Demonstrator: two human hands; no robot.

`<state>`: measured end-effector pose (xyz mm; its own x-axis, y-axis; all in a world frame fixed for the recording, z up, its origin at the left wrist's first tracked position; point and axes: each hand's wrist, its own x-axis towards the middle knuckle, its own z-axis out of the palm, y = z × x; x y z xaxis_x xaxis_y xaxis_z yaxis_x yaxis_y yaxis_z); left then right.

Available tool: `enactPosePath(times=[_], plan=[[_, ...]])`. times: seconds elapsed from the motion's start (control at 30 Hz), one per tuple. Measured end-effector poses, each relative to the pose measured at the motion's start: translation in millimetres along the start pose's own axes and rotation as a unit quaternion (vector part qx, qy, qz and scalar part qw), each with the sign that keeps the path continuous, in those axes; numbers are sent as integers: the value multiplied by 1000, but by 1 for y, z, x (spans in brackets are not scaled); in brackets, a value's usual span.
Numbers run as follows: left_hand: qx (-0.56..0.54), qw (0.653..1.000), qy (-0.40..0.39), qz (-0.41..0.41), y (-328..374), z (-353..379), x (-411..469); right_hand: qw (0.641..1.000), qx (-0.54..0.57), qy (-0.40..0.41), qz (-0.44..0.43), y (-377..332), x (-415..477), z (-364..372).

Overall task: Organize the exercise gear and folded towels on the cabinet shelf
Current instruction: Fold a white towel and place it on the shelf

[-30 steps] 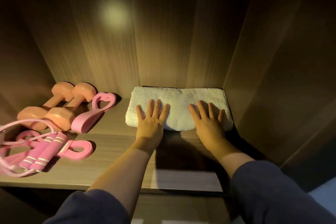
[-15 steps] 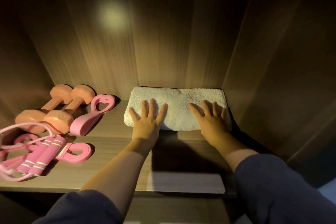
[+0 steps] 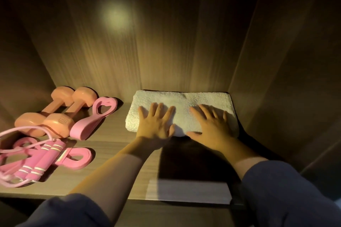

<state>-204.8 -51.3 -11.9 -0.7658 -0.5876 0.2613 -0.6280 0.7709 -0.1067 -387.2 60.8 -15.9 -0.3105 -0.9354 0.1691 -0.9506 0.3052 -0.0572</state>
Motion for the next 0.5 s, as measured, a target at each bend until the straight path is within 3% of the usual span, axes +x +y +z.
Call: enactPosePath(times=[0.1,0.27,0.5], plan=[[-21,1000,1,-18,1,-10,20,986,159,44,16,-6,15,-7],[-34,997,-60,-38,3,-2,27,999,17,3,42,-11,25,9],[-33,988,-78,-126,-2,-9,24,991,-1,-49,128,0,35,7]])
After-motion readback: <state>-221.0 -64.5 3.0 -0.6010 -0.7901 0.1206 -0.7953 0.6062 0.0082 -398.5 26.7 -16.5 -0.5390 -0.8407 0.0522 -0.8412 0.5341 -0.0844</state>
